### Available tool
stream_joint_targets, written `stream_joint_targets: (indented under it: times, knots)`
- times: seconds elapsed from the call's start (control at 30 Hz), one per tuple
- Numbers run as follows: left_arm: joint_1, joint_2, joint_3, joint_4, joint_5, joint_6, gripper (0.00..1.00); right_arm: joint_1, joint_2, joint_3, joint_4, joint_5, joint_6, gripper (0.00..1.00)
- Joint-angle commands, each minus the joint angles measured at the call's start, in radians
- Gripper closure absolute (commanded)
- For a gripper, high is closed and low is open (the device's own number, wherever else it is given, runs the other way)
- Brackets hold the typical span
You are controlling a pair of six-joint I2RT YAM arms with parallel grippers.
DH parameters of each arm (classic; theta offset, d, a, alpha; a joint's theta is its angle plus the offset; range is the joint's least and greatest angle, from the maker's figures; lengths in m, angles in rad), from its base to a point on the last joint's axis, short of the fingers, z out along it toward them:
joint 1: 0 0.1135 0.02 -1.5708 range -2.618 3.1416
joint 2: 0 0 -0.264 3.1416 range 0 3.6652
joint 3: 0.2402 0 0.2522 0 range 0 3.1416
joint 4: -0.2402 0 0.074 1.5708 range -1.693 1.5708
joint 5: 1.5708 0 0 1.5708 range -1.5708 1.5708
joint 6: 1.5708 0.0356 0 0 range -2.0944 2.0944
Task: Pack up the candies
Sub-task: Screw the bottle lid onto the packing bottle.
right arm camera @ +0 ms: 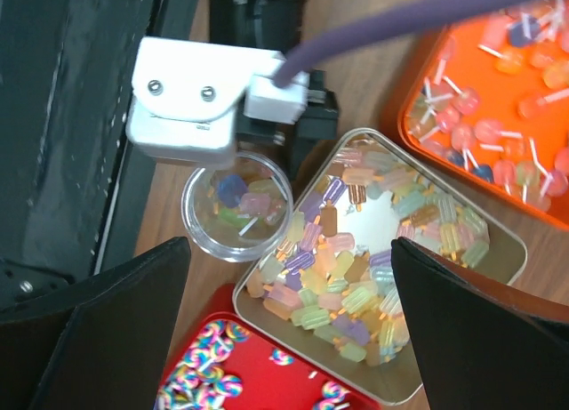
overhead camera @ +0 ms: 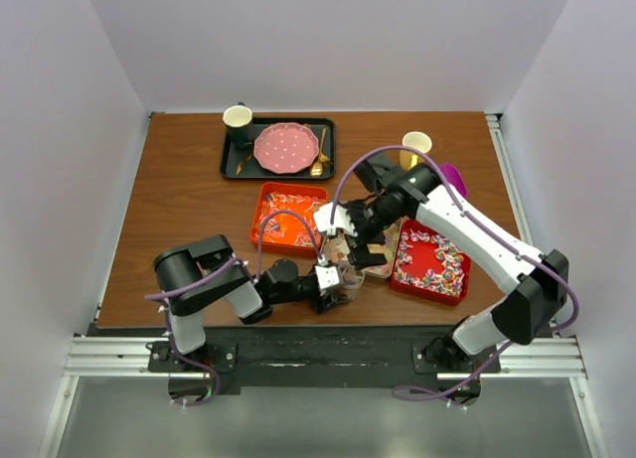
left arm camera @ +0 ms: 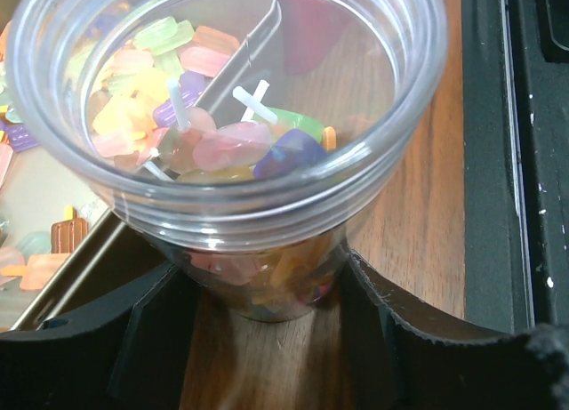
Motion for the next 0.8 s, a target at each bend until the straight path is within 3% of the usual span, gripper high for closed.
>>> stream_joint_targets:
  times: [0.0,0.43,0.77]
  knots:
    - [0.01,0.027,0.01,-0.048,0.022,-0.017,1.0,0.03,0.021,-0.021,-0.06,0.022,-0.204,0.01]
    - [0.027,0.039,0.022,-0.06,0.038,-0.035,1.0,0.046,0.099,-0.034,-0.152,0.019,-0.284,0.01]
    - [0.033,0.046,0.028,-0.071,0.034,-0.038,1.0,0.055,0.092,-0.073,-0.133,0.027,-0.233,0.01]
